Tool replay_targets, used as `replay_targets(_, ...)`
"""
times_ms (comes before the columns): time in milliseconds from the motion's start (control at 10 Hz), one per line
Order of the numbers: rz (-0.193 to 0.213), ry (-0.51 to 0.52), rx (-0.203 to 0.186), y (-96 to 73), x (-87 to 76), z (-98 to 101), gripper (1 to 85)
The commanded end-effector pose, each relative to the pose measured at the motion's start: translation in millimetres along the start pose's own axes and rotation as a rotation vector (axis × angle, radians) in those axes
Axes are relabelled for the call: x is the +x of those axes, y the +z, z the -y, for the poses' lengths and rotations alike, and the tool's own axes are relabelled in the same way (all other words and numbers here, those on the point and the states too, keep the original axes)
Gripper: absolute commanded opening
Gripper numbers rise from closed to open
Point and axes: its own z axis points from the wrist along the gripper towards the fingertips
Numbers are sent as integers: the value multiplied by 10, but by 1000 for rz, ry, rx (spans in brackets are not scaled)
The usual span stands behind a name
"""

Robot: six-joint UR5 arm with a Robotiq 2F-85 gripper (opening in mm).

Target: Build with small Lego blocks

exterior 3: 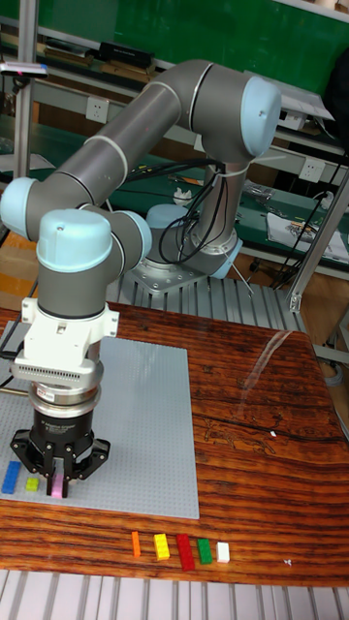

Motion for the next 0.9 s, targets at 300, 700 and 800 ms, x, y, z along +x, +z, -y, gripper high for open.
replay_targets(300,3,24,-6,22,45,-27,10)
replay_targets(700,5,23,-4,36,54,-20,10)
replay_targets(800,5,23,-4,40,59,-19,10)
